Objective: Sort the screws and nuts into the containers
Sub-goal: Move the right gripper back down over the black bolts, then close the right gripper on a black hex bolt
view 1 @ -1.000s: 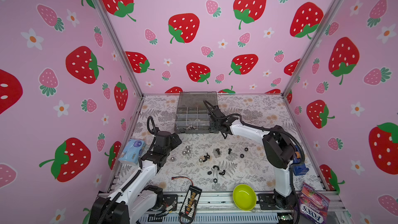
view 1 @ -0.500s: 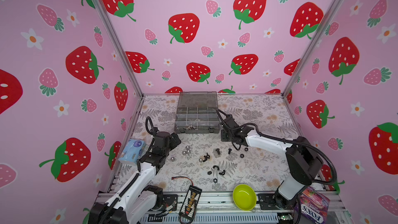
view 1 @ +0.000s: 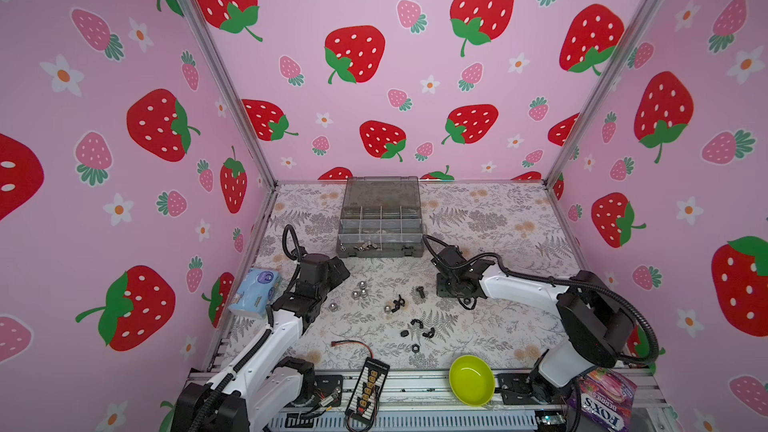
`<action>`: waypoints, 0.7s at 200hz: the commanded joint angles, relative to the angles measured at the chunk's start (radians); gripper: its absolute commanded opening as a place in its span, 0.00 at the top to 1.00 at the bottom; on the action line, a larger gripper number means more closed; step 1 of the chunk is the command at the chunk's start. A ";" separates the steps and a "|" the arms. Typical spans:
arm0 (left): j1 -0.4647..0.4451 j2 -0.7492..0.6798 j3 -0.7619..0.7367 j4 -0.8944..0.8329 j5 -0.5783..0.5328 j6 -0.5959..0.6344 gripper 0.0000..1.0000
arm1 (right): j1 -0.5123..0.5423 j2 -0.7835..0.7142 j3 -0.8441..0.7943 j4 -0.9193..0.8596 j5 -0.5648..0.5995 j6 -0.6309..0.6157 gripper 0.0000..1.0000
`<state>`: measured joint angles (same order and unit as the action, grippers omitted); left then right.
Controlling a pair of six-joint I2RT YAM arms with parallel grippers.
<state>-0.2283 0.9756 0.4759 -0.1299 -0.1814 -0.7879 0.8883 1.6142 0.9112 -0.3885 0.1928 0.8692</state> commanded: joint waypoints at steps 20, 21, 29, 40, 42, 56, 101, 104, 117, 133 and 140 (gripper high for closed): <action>0.007 0.005 0.018 0.013 -0.012 -0.015 0.01 | 0.021 0.010 -0.009 -0.005 -0.024 0.035 0.60; 0.007 0.005 0.018 0.013 -0.012 -0.016 0.01 | 0.021 0.011 -0.009 -0.005 -0.024 0.035 0.60; 0.007 0.004 0.017 0.013 -0.012 -0.015 0.01 | 0.022 0.016 -0.009 -0.005 -0.021 0.039 0.60; 0.006 0.005 0.017 0.013 -0.012 -0.014 0.01 | 0.022 0.019 -0.009 0.003 -0.018 0.040 0.61; 0.006 0.005 0.017 0.013 -0.012 -0.013 0.01 | 0.022 0.019 -0.010 0.002 -0.017 0.040 0.61; 0.007 0.006 0.017 0.012 -0.013 -0.014 0.01 | 0.021 0.022 -0.012 0.004 -0.012 0.043 0.61; 0.007 0.006 0.013 0.013 -0.018 -0.018 0.01 | 0.022 0.051 -0.018 0.004 -0.007 0.039 0.64; 0.007 0.006 0.012 0.013 -0.018 -0.017 0.01 | 0.023 0.053 -0.018 0.004 -0.006 0.039 0.64; 0.006 0.009 0.012 0.013 -0.018 -0.017 0.01 | 0.023 0.064 -0.021 0.005 -0.010 0.037 0.65; 0.007 0.009 0.012 0.013 -0.016 -0.018 0.01 | 0.023 0.079 -0.018 0.007 -0.010 0.031 0.68; 0.006 0.009 0.013 0.013 -0.015 -0.017 0.01 | 0.024 0.083 -0.016 0.006 -0.010 0.030 0.69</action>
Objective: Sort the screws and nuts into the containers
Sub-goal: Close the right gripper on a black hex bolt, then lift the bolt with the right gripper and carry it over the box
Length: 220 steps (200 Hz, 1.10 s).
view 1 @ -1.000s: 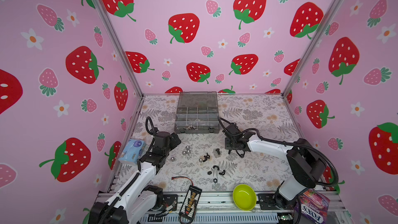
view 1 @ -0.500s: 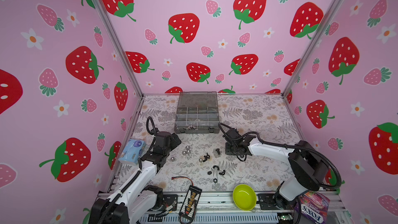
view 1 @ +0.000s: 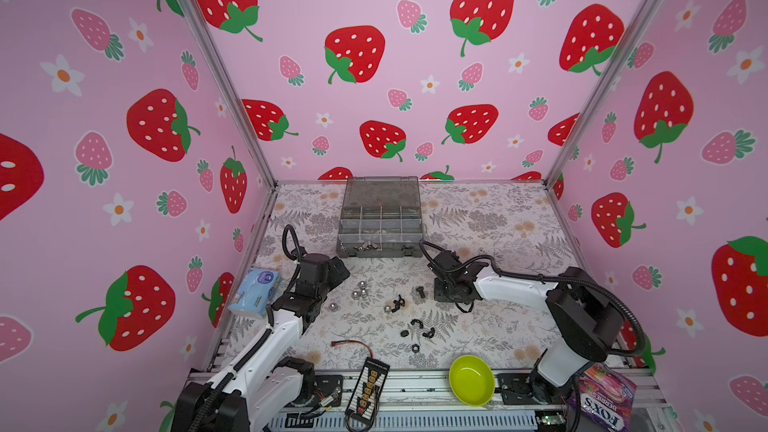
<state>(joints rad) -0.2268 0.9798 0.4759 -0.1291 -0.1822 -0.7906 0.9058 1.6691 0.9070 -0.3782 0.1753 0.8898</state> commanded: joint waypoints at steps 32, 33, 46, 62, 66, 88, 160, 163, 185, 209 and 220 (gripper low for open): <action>0.004 0.005 0.019 0.013 -0.014 -0.012 0.01 | 0.006 0.046 -0.002 -0.002 0.001 -0.005 0.73; 0.005 0.004 0.019 0.012 -0.013 -0.012 0.01 | 0.006 0.046 -0.001 -0.003 0.001 -0.006 0.73; 0.005 0.009 0.022 0.013 -0.013 -0.011 0.01 | 0.005 0.053 0.005 -0.005 0.003 -0.010 0.75; 0.005 0.014 0.026 0.014 -0.013 -0.011 0.01 | 0.006 0.063 0.011 -0.008 0.003 -0.016 0.78; 0.005 0.015 0.026 0.014 -0.012 -0.012 0.01 | 0.007 0.064 0.013 -0.008 0.003 -0.017 0.78; 0.005 0.025 0.030 0.016 -0.006 -0.012 0.01 | 0.005 0.078 0.020 -0.011 0.001 -0.028 0.83; 0.005 0.022 0.034 0.016 -0.005 -0.007 0.01 | 0.006 0.067 0.040 -0.002 0.013 -0.054 0.94; 0.005 0.023 0.034 0.016 -0.005 -0.008 0.01 | 0.007 0.065 0.041 0.000 0.015 -0.057 0.94; 0.005 0.023 0.032 0.016 -0.005 -0.007 0.01 | 0.007 0.058 0.064 0.004 0.038 -0.079 0.96; 0.005 0.022 0.029 0.016 -0.005 -0.009 0.01 | 0.005 0.064 0.122 0.010 0.081 -0.126 0.96; 0.005 0.023 0.029 0.017 -0.004 -0.009 0.01 | 0.006 0.074 0.158 0.009 0.100 -0.149 0.96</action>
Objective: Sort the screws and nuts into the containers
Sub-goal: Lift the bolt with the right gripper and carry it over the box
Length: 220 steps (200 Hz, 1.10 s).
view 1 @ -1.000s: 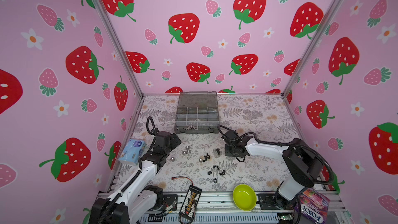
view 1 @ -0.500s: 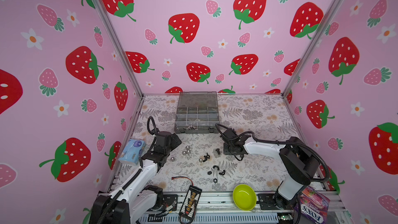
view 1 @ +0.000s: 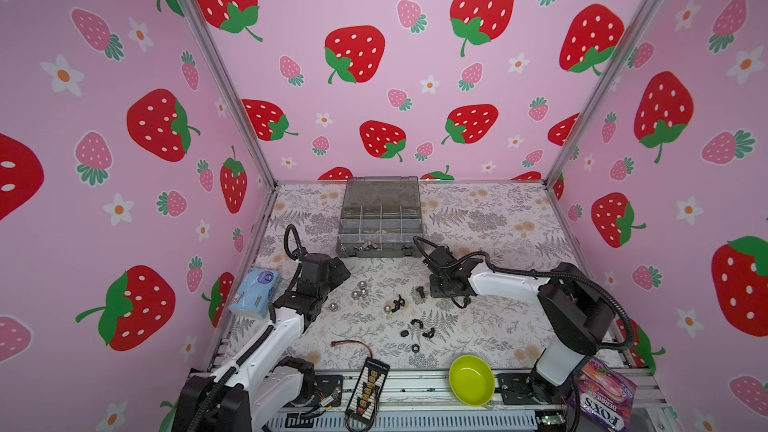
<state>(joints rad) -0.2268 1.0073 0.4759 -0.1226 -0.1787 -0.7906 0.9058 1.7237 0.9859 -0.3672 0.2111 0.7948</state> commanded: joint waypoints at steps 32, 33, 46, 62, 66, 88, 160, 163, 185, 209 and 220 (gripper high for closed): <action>0.004 -0.016 0.026 0.001 -0.011 -0.006 0.01 | 0.005 0.053 0.179 0.018 0.095 -0.107 0.97; 0.005 -0.016 0.026 0.001 -0.011 -0.006 0.01 | 0.005 0.053 0.182 0.019 0.096 -0.109 0.97; 0.005 -0.021 0.023 0.001 -0.013 -0.006 0.01 | 0.005 0.068 0.224 0.031 0.098 -0.129 0.97; 0.005 -0.026 0.021 0.001 -0.013 -0.006 0.01 | 0.001 0.090 0.278 0.059 0.102 -0.152 0.97; 0.005 -0.027 0.021 0.001 -0.014 -0.006 0.01 | 0.000 0.097 0.292 0.062 0.103 -0.157 0.97; 0.004 -0.029 0.023 0.000 -0.014 -0.004 0.01 | -0.010 0.137 0.366 0.063 0.111 -0.179 0.96; 0.005 -0.027 0.020 0.000 -0.017 -0.003 0.01 | -0.048 0.260 0.499 0.015 0.108 -0.218 0.95; 0.005 -0.027 0.020 0.000 -0.017 -0.003 0.01 | -0.049 0.264 0.500 0.014 0.108 -0.218 0.95; 0.005 -0.028 0.020 0.000 -0.015 -0.003 0.01 | -0.055 0.285 0.511 0.012 0.107 -0.220 0.95; 0.004 -0.030 0.020 0.000 -0.015 -0.002 0.01 | -0.059 0.299 0.520 0.011 0.117 -0.221 0.93; 0.006 -0.029 0.020 0.000 -0.014 -0.001 0.01 | -0.062 0.306 0.526 0.008 0.119 -0.223 0.90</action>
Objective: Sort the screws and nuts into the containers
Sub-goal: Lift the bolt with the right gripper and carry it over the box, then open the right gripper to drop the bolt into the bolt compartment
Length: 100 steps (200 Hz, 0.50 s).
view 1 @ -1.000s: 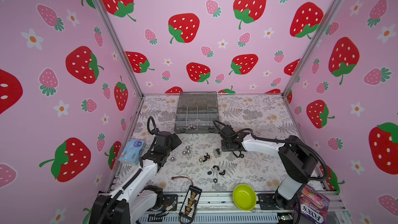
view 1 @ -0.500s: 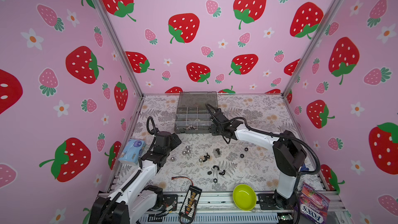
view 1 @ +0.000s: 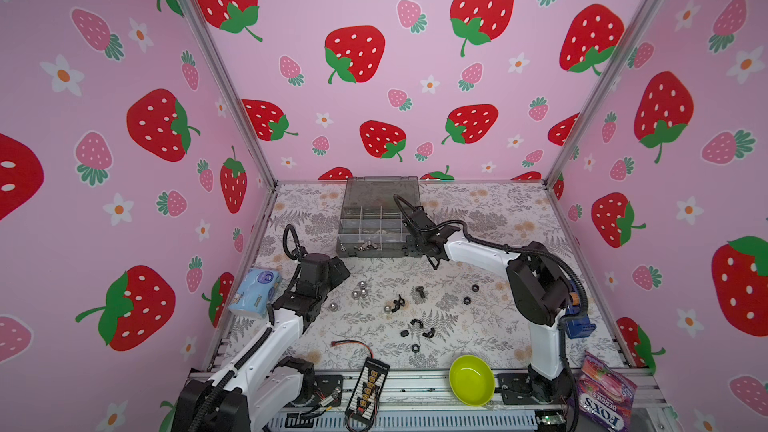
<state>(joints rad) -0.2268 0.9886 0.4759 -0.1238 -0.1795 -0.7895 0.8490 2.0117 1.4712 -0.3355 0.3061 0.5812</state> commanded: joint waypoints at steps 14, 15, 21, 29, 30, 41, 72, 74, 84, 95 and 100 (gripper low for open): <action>0.004 -0.010 0.020 0.000 -0.015 -0.004 0.01 | -0.005 0.022 0.045 -0.027 0.026 -0.011 0.84; 0.004 -0.010 0.020 0.001 -0.015 -0.003 0.01 | -0.006 0.022 0.045 -0.027 0.026 -0.011 0.83; 0.004 -0.011 0.020 0.001 -0.015 -0.003 0.01 | -0.006 0.024 0.047 -0.027 0.026 -0.012 0.81; 0.004 -0.010 0.020 0.001 -0.015 -0.004 0.01 | -0.005 0.023 0.047 -0.027 0.028 -0.012 0.79; 0.004 -0.011 0.020 0.001 -0.014 -0.005 0.01 | -0.006 0.024 0.047 -0.027 0.027 -0.013 0.78; 0.005 -0.011 0.020 0.001 -0.015 -0.004 0.01 | -0.008 0.024 0.050 -0.031 0.028 -0.012 0.75; 0.006 -0.009 0.020 0.001 -0.016 -0.003 0.01 | -0.007 0.011 0.049 -0.033 0.030 -0.014 0.70; 0.005 -0.009 0.020 0.001 -0.016 -0.002 0.01 | -0.007 0.010 0.049 -0.033 0.029 -0.014 0.70; 0.004 -0.009 0.020 0.001 -0.017 -0.003 0.01 | -0.007 0.002 0.048 -0.033 0.028 -0.014 0.70; 0.006 -0.009 0.020 0.001 -0.017 -0.004 0.01 | -0.008 -0.011 0.042 -0.030 0.028 -0.014 0.70; 0.005 -0.009 0.020 0.000 -0.017 -0.004 0.01 | -0.006 -0.018 0.037 -0.028 0.028 -0.014 0.70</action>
<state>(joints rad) -0.2268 0.9886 0.4759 -0.1238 -0.1795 -0.7898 0.8459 2.0262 1.5005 -0.3466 0.3168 0.5732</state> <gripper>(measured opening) 0.993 0.301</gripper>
